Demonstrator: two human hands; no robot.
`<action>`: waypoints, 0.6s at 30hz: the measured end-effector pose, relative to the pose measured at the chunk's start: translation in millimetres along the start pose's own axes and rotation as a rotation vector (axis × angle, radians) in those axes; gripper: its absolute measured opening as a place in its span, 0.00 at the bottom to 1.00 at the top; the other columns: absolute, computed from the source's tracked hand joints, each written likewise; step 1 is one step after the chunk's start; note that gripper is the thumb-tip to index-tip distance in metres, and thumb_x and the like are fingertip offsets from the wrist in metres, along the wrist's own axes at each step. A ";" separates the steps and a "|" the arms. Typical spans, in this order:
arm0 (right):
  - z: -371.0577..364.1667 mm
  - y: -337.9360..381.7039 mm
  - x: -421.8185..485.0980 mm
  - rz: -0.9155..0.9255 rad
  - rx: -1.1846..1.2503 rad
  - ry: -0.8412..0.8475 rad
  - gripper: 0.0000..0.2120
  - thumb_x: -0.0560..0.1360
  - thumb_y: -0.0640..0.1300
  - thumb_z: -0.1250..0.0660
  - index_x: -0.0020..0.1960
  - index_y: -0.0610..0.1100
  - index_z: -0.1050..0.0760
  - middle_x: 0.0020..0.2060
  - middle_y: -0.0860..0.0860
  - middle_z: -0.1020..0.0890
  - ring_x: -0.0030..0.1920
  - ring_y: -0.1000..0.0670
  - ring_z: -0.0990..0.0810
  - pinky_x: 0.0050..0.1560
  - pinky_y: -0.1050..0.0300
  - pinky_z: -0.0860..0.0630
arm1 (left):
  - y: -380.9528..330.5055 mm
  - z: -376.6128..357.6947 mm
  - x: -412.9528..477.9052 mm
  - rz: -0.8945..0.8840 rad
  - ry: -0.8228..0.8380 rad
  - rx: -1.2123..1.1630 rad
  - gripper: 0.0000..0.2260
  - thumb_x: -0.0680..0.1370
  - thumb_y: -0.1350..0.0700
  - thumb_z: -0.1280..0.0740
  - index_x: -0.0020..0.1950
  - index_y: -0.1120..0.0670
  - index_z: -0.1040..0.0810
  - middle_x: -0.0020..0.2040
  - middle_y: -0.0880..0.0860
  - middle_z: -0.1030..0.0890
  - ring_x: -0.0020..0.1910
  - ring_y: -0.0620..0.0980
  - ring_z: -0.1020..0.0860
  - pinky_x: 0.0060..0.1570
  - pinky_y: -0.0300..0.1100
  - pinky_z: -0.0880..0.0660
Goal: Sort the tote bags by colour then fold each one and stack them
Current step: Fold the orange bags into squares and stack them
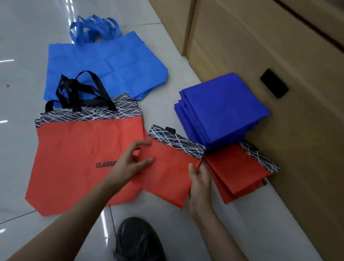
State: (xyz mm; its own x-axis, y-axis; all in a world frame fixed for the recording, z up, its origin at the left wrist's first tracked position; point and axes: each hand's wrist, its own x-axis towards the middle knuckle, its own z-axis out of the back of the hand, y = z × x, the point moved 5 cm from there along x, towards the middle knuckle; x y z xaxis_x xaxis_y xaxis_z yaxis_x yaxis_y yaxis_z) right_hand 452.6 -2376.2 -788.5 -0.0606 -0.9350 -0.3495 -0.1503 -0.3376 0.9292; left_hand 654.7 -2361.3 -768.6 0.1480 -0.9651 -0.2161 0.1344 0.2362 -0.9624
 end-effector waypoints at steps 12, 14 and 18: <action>156.8 -1.2 -20.6 -0.175 0.192 -0.706 0.10 0.79 0.38 0.41 0.58 0.41 0.25 0.52 0.42 0.21 0.43 0.46 0.22 0.45 0.54 0.26 | -11.1 -123.3 -18.0 -0.144 0.358 0.521 0.14 0.76 0.56 0.32 0.62 0.49 0.26 0.64 0.50 0.30 0.56 0.43 0.26 0.51 0.24 0.33; 165.3 -1.0 -3.2 -0.170 0.139 -0.726 0.10 0.80 0.40 0.41 0.60 0.41 0.27 0.54 0.41 0.21 0.44 0.45 0.22 0.45 0.53 0.26 | -9.4 -131.6 -18.5 -0.215 0.402 0.651 0.17 0.77 0.54 0.33 0.65 0.49 0.28 0.69 0.50 0.32 0.64 0.46 0.30 0.62 0.36 0.33; 169.6 3.0 28.6 -0.194 -0.038 -0.734 0.16 0.78 0.43 0.36 0.61 0.34 0.30 0.58 0.38 0.24 0.54 0.40 0.22 0.52 0.50 0.26 | 2.8 -150.4 -17.8 -0.367 0.548 1.036 0.27 0.79 0.49 0.38 0.75 0.44 0.43 0.77 0.47 0.48 0.76 0.51 0.47 0.72 0.49 0.45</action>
State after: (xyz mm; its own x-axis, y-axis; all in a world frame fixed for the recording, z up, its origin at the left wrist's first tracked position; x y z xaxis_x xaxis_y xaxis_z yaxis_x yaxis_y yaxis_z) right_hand 283.0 -2385.5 -816.1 -0.6792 -0.5507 -0.4851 -0.1916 -0.5050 0.8416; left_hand 505.1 -2360.5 -792.3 -0.4602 -0.8544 -0.2413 0.8334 -0.3220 -0.4492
